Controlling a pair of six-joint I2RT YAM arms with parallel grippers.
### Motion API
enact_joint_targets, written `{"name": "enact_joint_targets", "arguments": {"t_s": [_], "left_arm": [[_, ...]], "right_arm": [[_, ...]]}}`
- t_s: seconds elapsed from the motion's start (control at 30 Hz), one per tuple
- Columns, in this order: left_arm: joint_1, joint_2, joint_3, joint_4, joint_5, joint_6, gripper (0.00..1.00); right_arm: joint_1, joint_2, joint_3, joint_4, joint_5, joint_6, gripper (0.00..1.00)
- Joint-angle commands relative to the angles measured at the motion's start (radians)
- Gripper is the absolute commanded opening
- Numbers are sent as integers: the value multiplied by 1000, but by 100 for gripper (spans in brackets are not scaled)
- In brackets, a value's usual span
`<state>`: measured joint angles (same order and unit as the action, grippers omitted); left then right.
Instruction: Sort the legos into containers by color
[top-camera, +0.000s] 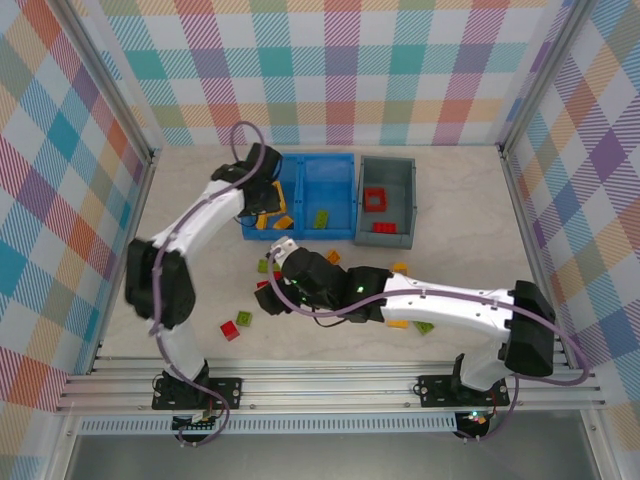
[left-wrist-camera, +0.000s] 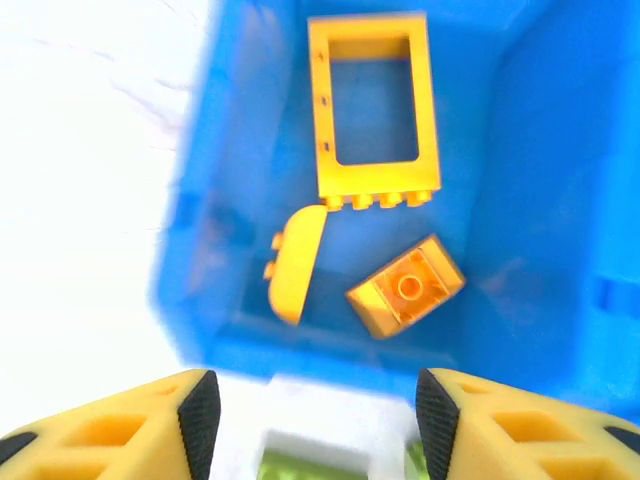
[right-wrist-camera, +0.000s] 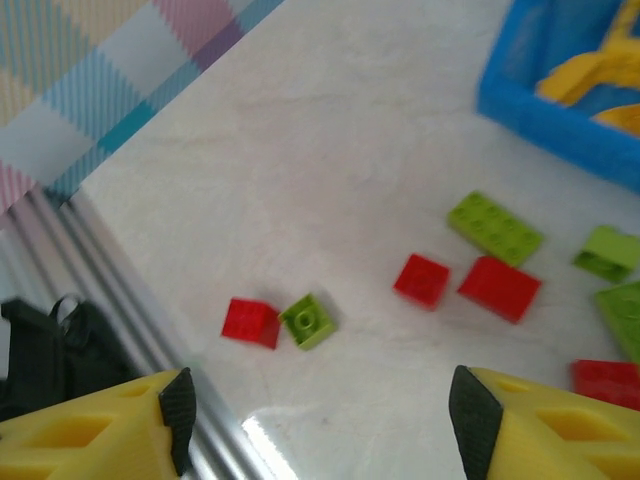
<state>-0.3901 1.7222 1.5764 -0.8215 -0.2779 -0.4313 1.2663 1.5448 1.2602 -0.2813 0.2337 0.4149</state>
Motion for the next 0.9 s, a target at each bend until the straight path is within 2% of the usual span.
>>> {"name": "enact_joint_targets", "arguments": {"t_s": [0.0,0.2,0.37,0.63,0.87], "left_arm": [[-1,-289,-115,-105,-56,-101,58],[-1,-798,-310,-291,-135,-256,57],[-1,-1073,-320,-393,-159,-295,57],[-1,-1185,-274,-388,-29,-266,58],[-1,-1235,-253,-418,-10,-267,58]], "right_arm": [[44,134,55,-9,-171,-61,71],[78,394,269,-150,-197,40,69],[84,564,435,-277,-205,160,69],[91,700,572,-372,-176,214,71],[88,825,726,-447,-147,197,73]]}}
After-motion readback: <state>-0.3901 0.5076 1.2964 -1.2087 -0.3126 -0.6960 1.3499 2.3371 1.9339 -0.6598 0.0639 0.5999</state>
